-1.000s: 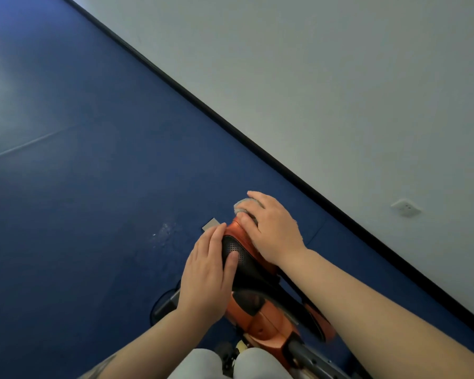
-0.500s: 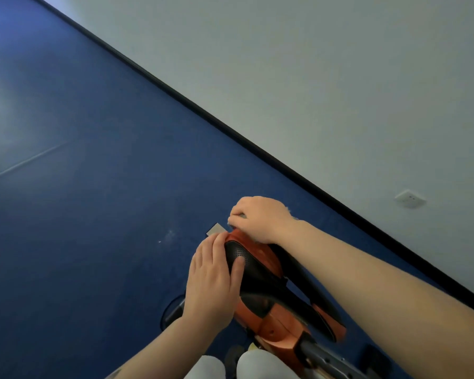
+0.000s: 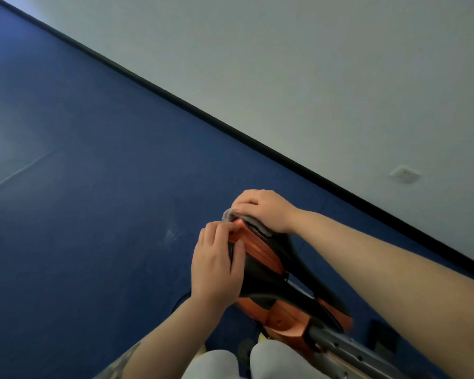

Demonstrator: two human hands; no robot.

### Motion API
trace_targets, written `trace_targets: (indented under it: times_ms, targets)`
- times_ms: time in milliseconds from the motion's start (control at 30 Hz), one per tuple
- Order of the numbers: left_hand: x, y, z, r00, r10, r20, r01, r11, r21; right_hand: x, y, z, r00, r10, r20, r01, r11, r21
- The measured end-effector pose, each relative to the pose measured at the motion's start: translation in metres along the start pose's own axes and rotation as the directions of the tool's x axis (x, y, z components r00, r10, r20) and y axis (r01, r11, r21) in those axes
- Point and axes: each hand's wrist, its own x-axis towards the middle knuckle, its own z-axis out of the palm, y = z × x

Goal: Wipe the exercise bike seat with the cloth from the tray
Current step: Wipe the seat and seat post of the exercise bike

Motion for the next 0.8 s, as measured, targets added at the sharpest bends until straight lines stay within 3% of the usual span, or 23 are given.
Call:
trace_targets:
  times_ms: [100,167,267,367,467,533,700,800]
  targets:
    - [-0.001,0.001,0.000,1.000,-0.006,0.007,0.006,1.000,-0.005,-0.002,0.022,-0.006,0.979,0.181,-0.094,-0.154,0.957,0.246]
    - [-0.002,0.000,0.001,1.000,-0.006,-0.003,0.006,1.000,-0.008,-0.001,0.016,0.001,0.967,0.228,-0.115,-0.207,0.964,0.168]
    - [-0.002,0.000,0.002,1.000,-0.007,-0.007,0.007,1.000,-0.007,-0.002,0.001,0.014,0.979,0.120,-0.162,-0.128,0.991,-0.037]
    - [-0.001,0.000,0.001,0.999,0.033,0.013,-0.034,0.999,0.020,-0.013,0.006,0.012,0.964,0.099,-0.245,-0.072,0.990,0.118]
    - [0.001,0.001,-0.002,0.993,0.107,0.057,-0.111,0.990,0.088,-0.029,0.021,0.017,0.895,0.308,-0.324,-0.213,0.931,0.296]
    - [0.002,0.002,-0.005,0.982,0.159,0.100,-0.173,0.974,0.149,-0.032,0.019,0.022,0.844,0.418,-0.335,-0.341,0.902,0.267]
    - [0.020,0.003,-0.011,0.884,0.353,0.305,-0.433,0.864,0.257,-0.023,0.003,0.017,0.835,0.452,-0.314,-0.379,0.886,0.267]
    - [0.034,0.005,-0.010,0.814,0.431,0.389,-0.530,0.825,0.195,-0.056,0.006,0.030,0.798,0.485,-0.358,-0.370,0.863,0.344]
